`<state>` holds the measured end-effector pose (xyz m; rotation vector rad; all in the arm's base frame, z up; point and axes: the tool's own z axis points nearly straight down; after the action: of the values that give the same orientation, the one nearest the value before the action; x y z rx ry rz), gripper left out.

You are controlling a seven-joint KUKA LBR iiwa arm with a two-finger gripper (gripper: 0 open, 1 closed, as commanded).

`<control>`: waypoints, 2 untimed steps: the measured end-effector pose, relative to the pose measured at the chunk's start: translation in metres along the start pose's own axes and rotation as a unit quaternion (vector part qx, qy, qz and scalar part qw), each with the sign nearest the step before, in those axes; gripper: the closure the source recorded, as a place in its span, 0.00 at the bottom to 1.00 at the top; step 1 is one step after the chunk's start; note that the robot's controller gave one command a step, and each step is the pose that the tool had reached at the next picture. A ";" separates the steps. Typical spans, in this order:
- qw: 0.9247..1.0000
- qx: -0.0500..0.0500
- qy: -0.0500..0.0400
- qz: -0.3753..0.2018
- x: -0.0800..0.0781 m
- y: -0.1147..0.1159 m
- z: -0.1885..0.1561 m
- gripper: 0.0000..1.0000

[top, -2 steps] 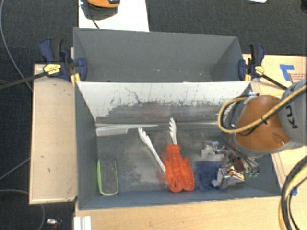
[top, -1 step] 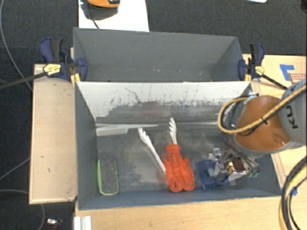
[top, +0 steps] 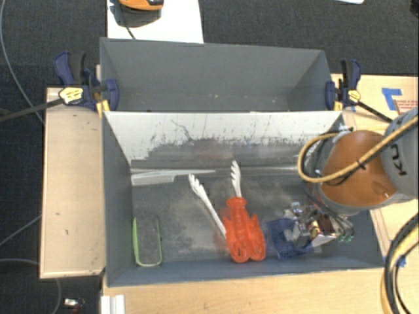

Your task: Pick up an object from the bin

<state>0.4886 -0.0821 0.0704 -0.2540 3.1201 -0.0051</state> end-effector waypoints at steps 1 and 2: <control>1.000 0.000 0.000 0.000 0.000 0.000 0.000 1.00; 1.000 0.001 -0.001 -0.023 -0.003 0.003 -0.001 1.00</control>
Offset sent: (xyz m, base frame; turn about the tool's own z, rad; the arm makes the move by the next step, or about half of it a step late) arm 0.0313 0.0427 0.0221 -0.5190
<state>0.4910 -0.0789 0.0718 -0.3266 3.1116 -0.0075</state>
